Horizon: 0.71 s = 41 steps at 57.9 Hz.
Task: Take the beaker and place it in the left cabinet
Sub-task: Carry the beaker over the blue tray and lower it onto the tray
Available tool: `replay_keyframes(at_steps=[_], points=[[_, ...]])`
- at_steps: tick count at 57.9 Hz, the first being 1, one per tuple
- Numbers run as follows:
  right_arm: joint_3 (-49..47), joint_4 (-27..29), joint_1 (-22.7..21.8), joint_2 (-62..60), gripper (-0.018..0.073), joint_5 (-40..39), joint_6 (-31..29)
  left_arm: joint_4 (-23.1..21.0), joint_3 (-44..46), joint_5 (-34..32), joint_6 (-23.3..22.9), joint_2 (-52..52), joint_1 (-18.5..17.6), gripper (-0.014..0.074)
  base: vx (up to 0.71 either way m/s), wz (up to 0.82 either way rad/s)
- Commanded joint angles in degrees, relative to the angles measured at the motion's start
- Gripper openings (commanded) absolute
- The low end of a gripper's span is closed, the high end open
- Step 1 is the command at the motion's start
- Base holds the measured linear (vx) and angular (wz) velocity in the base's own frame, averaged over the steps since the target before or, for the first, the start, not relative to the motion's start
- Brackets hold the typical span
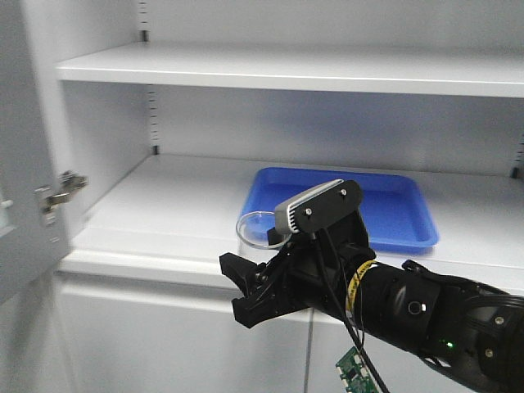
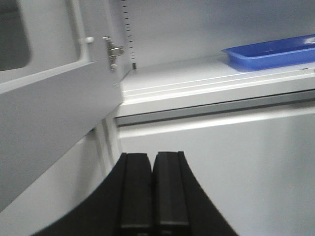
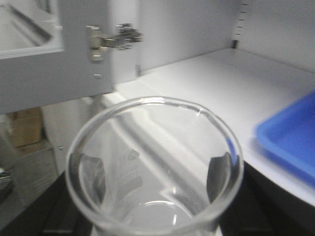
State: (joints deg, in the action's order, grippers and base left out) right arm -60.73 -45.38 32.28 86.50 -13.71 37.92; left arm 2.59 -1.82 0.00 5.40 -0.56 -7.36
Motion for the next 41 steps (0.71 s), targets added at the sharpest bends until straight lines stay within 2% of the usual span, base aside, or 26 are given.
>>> replay_keyframes(at_steps=[1,18,41], points=[[-1.79,0.73,-0.15,-2.21,-0.0006,-3.59,-0.06,-0.18,-0.9,-4.28,-0.15,-1.06,-0.03,0.0001,0.25,-0.47],[-1.79,0.73,-0.15,-2.21,-0.0006,-3.59,-0.06,-0.18,-0.9,-4.28,-0.15,-1.06,-0.03,0.0001,0.25,-0.38],[-1.79,0.73,-0.15,-2.21,-0.0006,-3.59,-0.06,-0.18,-0.9,-4.28,-0.15,-1.06,-0.03,0.0001,0.21,-0.17]])
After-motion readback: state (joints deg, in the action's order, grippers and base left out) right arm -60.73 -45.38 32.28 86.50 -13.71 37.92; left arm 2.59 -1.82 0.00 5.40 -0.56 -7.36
